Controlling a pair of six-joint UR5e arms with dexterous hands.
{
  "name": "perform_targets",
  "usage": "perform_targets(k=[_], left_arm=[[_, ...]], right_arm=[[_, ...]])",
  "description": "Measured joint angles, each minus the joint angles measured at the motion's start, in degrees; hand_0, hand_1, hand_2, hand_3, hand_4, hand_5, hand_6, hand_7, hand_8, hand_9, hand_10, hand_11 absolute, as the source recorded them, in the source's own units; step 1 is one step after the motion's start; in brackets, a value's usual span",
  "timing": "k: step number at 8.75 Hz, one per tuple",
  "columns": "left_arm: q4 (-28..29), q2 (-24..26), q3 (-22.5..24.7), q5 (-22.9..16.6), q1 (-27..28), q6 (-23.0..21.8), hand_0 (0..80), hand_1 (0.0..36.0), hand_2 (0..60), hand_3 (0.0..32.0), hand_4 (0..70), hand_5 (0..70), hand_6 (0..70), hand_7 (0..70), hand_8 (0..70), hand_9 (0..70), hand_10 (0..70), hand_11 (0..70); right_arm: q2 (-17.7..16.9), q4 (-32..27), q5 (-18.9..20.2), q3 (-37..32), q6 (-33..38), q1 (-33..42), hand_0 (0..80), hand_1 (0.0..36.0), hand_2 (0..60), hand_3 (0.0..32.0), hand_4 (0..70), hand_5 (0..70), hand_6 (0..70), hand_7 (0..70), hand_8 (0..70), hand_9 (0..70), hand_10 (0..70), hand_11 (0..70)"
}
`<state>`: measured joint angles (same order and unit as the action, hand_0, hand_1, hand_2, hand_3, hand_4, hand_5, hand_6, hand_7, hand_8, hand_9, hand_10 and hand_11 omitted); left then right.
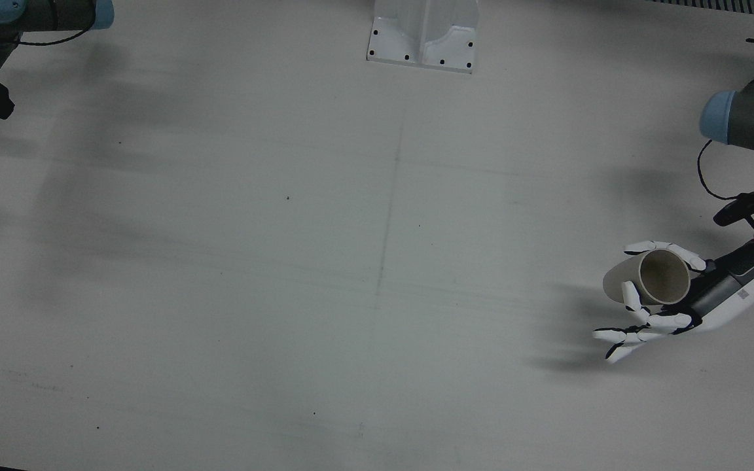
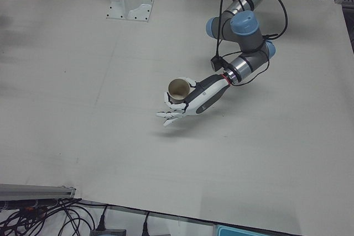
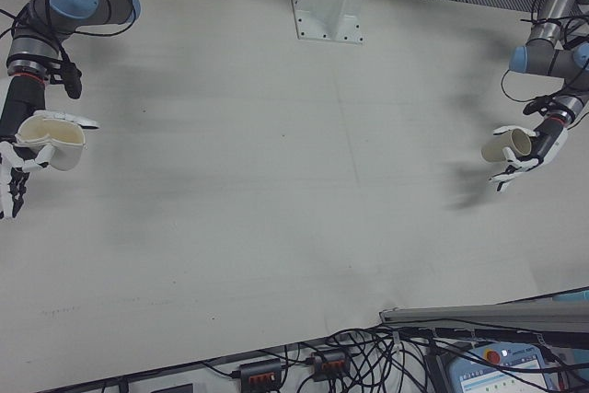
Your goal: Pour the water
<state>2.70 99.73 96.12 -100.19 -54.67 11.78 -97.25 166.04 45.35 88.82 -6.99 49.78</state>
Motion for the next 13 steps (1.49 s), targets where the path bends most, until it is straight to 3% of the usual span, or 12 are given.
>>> perform_targets(k=[2, 6, 7, 10, 13], left_arm=[[-3.5, 6.3, 0.3, -2.6, 0.6, 1.0, 80.0, 36.0, 46.1, 0.0, 70.0, 68.0, 21.2, 18.4, 9.3, 4.2, 9.7, 18.1], [-14.7, 22.9, 0.1, -3.2, 6.6, 6.4, 80.0, 36.0, 43.3, 0.0, 69.9, 64.7, 21.1, 18.4, 9.9, 5.0, 10.5, 19.1], [-16.3, 26.0, -0.6, -3.2, 8.6, 7.3, 80.0, 36.0, 41.3, 0.0, 70.0, 67.0, 21.8, 19.1, 10.4, 5.2, 10.7, 19.4], [-18.3, 32.2, -3.6, -2.7, 14.8, 10.6, 80.0, 36.0, 40.7, 0.0, 68.6, 65.7, 20.6, 16.2, 9.2, 3.8, 11.4, 20.5], [-17.9, 36.8, -8.2, -2.6, 19.1, 12.7, 80.0, 36.0, 40.9, 0.0, 67.4, 64.5, 20.2, 15.8, 8.8, 3.6, 11.3, 20.3]], right_arm=[[3.5, 5.5, 0.9, 4.0, -0.9, 1.5, 62.8, 25.3, 11.9, 0.0, 33.0, 70.0, 10.0, 13.1, 1.6, 1.2, 2.5, 5.6], [13.3, 14.5, 1.2, 8.6, -4.3, 2.1, 63.7, 25.7, 12.6, 0.0, 36.3, 70.0, 12.3, 15.4, 1.7, 1.6, 2.1, 5.0], [14.9, 15.9, 1.2, 10.5, -6.3, 2.0, 63.0, 25.1, 12.8, 0.0, 37.0, 70.0, 12.7, 15.6, 1.8, 1.7, 2.3, 5.3], [18.1, 19.2, 1.2, 19.7, -15.9, -0.9, 63.8, 25.2, 13.0, 0.0, 40.5, 70.0, 14.6, 17.5, 1.9, 2.1, 2.6, 5.7], [19.4, 20.2, 1.1, 27.8, -30.3, -8.3, 73.6, 28.4, 14.8, 0.0, 41.8, 70.0, 15.1, 17.8, 2.0, 2.1, 2.9, 6.4]])
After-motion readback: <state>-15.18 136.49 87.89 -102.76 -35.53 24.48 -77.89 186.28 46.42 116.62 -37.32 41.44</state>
